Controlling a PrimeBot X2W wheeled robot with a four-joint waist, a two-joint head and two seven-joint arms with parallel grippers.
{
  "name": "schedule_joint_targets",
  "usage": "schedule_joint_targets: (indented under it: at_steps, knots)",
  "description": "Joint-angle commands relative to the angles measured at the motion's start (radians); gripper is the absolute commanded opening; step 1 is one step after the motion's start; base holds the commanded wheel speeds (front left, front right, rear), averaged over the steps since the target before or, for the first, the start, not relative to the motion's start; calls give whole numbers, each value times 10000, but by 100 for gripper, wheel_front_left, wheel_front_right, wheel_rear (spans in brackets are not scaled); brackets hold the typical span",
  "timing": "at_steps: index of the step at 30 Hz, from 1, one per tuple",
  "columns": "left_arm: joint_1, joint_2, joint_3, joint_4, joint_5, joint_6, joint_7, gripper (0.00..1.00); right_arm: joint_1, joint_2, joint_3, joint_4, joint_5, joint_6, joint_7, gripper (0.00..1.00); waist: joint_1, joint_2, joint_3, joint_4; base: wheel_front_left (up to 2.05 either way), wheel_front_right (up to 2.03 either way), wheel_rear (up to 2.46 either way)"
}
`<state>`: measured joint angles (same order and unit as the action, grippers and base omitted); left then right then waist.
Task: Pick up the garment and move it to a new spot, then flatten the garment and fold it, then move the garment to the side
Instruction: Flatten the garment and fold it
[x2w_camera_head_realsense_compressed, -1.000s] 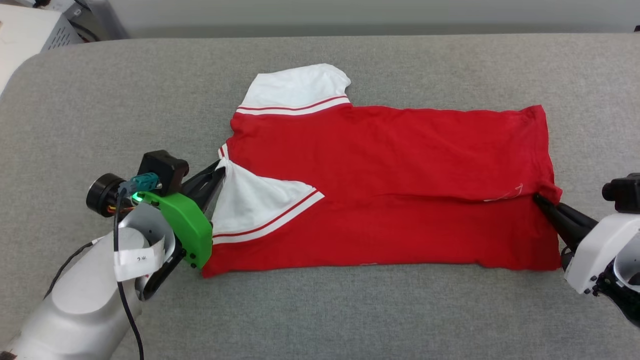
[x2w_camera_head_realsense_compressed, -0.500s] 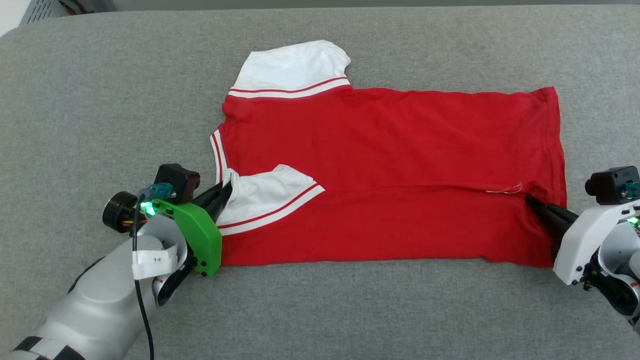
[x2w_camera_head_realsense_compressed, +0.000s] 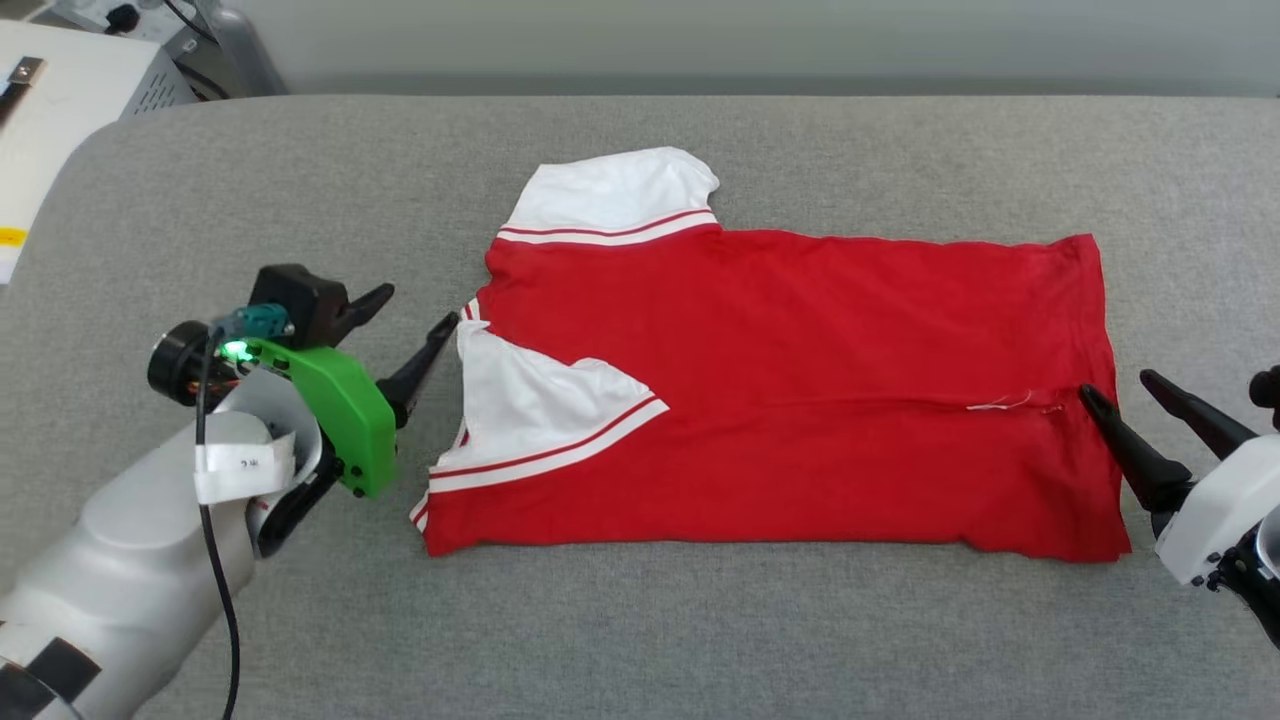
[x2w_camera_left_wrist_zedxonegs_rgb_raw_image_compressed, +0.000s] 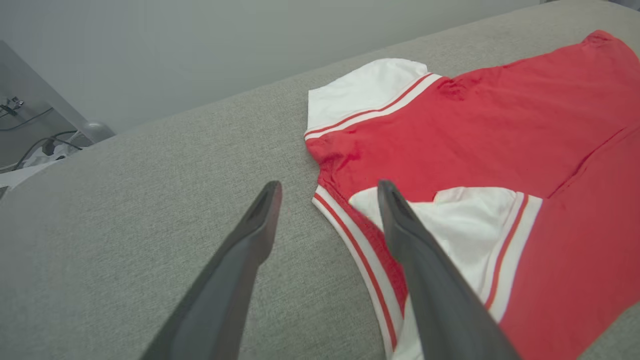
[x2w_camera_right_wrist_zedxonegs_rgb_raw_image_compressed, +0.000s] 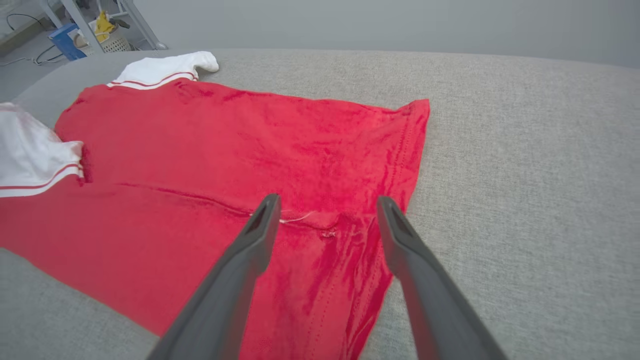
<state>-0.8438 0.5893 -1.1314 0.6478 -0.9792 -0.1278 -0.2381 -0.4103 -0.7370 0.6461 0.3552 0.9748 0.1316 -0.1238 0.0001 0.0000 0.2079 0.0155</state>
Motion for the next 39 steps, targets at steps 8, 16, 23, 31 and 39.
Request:
schedule_joint_targets:
  at_steps: [8,16,23,31,39]
  knots:
    - [-1034,763,-603,-918,-1356,-28,2518,100,796,-51,-842,-671,-461,-9,166,100,-1,0,-596,292,0,0,0]
    - [-1274,771,-1264,-1437,-3137,-28,7158,100,1220,548,-1688,-1135,-1089,-9,918,100,-1,0,-697,156,0,0,0]
    - [-607,459,-1403,-1153,-3112,-28,8047,100,1386,884,-1979,-1243,-1259,-9,1204,100,-1,0,-597,-38,0,0,0]
    - [327,-231,-1467,-187,-2358,-29,7980,100,1288,1177,-2117,-1355,-1524,-9,1393,100,-1,0,-250,-228,0,0,0]
    - [577,-321,-1480,-186,-1871,-29,7518,0,1150,1089,-2186,-1435,-1739,-9,1455,100,-1,0,-223,-287,0,0,0]
